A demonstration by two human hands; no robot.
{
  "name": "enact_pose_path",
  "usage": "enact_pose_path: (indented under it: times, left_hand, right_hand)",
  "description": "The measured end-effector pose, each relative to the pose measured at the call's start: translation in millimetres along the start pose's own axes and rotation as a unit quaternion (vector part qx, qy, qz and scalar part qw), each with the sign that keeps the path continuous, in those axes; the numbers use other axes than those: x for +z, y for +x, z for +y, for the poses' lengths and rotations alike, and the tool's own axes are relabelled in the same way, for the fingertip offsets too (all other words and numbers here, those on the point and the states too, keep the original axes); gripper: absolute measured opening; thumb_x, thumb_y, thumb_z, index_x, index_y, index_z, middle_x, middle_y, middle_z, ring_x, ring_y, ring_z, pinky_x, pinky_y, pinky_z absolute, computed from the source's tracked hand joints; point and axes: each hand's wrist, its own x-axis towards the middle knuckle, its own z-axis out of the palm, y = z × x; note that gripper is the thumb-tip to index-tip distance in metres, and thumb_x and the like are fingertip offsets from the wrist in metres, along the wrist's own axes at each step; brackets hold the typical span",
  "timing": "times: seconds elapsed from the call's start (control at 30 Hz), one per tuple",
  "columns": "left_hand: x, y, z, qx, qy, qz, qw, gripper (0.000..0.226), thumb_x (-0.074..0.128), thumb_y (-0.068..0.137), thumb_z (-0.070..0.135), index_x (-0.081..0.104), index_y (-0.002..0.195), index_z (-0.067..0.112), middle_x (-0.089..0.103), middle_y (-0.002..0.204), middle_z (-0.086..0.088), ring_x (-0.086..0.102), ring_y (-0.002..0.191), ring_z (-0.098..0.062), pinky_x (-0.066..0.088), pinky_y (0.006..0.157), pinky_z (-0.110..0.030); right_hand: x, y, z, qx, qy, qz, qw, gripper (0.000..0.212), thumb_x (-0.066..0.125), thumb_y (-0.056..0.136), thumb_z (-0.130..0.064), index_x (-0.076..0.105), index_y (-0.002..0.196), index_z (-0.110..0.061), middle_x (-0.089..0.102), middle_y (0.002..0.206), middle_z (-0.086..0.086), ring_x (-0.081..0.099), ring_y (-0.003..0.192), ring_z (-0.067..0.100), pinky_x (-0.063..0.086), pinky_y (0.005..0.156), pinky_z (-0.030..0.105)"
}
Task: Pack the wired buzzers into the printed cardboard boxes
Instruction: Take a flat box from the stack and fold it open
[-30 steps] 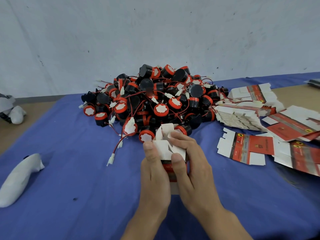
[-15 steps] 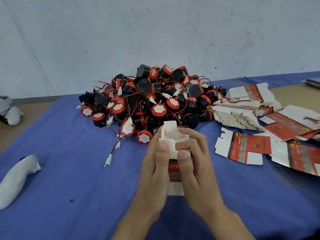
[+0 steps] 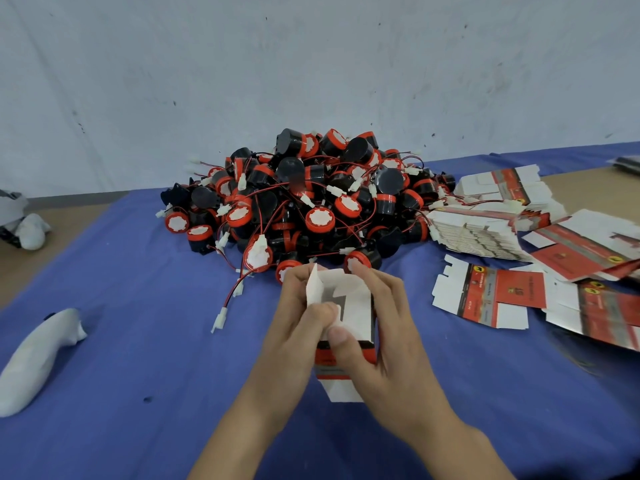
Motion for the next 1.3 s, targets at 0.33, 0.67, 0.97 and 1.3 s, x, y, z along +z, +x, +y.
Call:
enact_pose_path:
  times: [0.33, 0.67, 0.97, 1.3]
  left_hand:
    - [3.6, -1.4, -4.6, 0.026, 0.021, 0.080, 0.996, 0.022, 0.040, 0.082, 0.019, 0.057, 0.094, 0.024, 0.065, 0.078, 0.009, 0.062, 0.068, -0.002, 0.054, 0.056, -0.021]
    - [5.2, 0.9, -3.8, 0.009, 0.013, 0.084, 0.996, 0.024, 0.042, 0.090, 0.029, 0.063, 0.100, 0.028, 0.071, 0.085, 0.006, 0.068, 0.072, -0.007, 0.056, 0.058, -0.022]
    - [6.7, 1.9, -2.5, 0.016, -0.004, 0.092, 0.996, 0.029, 0.042, 0.092, 0.029, 0.065, 0.108, 0.033, 0.072, 0.090, 0.003, 0.069, 0.076, -0.007, 0.054, 0.060, -0.021]
    - [2.8, 2.8, -7.8, 0.024, 0.010, 0.063, 0.998, 0.021, 0.043, 0.096, 0.031, 0.060, 0.106, 0.024, 0.069, 0.089, 0.000, 0.068, 0.079, -0.014, 0.056, 0.063, -0.024]
  right_hand:
    - [1.5, 0.2, -3.4, 0.003, 0.011, -0.047, 0.999, 0.045, 0.040, 0.091, -0.076, 0.032, 0.132, -0.059, 0.041, 0.131, -0.025, 0.052, 0.122, 0.001, 0.044, 0.089, 0.009]
    - [3.1, -0.1, -1.5, 0.027, 0.003, -0.043, 0.999, 0.058, 0.034, 0.087, -0.085, 0.019, 0.140, -0.065, 0.035, 0.135, -0.032, 0.048, 0.125, -0.005, 0.044, 0.093, 0.009]
    - [2.7, 0.0, -1.8, 0.019, 0.006, -0.044, 0.999, 0.057, 0.033, 0.087, -0.086, 0.005, 0.135, -0.076, 0.030, 0.138, -0.037, 0.043, 0.130, -0.008, 0.045, 0.096, 0.011]
    - [3.7, 1.0, -1.6, 0.019, 0.003, -0.040, 0.999, 0.050, 0.041, 0.094, -0.070, 0.033, 0.142, -0.058, 0.037, 0.134, -0.021, 0.048, 0.127, 0.002, 0.047, 0.093, 0.012]
